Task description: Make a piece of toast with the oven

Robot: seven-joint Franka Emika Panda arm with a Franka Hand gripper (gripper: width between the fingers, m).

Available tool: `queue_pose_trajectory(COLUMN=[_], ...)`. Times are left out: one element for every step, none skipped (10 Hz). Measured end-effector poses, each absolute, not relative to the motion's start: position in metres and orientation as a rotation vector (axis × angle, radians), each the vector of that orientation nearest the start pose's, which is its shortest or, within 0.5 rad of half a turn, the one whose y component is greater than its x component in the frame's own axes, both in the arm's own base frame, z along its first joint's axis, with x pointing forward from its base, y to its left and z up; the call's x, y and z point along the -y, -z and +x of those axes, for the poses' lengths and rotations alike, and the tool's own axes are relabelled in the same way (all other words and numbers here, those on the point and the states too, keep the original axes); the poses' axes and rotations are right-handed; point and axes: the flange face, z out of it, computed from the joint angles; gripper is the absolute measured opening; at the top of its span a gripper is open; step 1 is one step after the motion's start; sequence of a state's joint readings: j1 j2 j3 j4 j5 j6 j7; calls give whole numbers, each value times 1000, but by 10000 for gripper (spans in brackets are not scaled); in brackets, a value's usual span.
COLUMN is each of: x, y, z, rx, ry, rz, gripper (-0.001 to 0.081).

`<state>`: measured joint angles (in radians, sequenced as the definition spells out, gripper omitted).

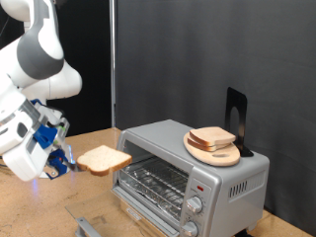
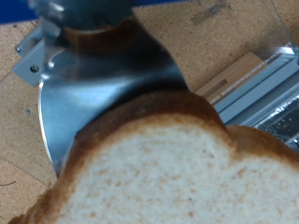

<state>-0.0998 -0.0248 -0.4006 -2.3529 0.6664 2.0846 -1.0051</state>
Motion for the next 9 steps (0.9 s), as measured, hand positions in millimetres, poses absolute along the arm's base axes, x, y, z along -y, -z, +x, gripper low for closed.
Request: queue_pose_trajectory(x=[203,203,203,203,203,205,207,208,207], y=[-322,-317,-315,-315,-314,-314,-312,-308,-302], z=[434,434,434,434,434,433,433,434,437], rx=[120,114,112,112,117,117,110,98,90], ry=[265,256,250,250,245,247,255,259,260], rz=[-2568,-2567,-2567,-2566,-2572,-2583,-2599,-2617,-2634], gripper=[363,363,363,363,363,363,363,363,363])
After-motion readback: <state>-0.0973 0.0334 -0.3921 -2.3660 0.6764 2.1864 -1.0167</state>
